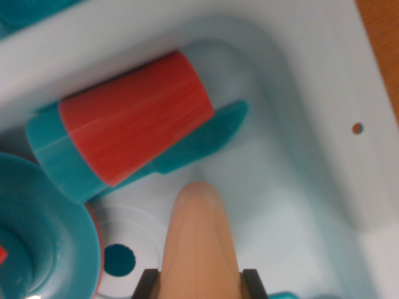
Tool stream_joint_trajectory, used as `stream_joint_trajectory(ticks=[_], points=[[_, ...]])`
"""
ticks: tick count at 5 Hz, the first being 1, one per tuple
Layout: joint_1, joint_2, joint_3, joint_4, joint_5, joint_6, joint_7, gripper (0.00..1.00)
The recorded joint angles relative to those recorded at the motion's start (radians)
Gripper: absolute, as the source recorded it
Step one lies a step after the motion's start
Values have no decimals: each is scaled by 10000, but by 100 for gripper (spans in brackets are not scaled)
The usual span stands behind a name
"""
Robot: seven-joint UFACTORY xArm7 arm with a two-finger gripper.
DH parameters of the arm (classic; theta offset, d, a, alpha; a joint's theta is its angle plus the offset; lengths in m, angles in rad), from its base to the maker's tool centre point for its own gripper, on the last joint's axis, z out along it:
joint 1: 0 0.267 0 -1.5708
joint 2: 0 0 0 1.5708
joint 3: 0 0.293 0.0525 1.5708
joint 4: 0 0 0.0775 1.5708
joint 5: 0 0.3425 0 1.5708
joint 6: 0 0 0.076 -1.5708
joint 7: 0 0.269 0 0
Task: Pick detergent from the sink
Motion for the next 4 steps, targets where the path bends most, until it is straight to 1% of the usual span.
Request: stream_joint_trajectory(ticks=[1,2,3,4], points=[[0,0,0,0,0,0,0,100],[3,-76,-1,201,-14,276,10,100],[3,-76,-1,201,-14,276,10,100],[6,-166,-2,440,-31,604,21,100]])
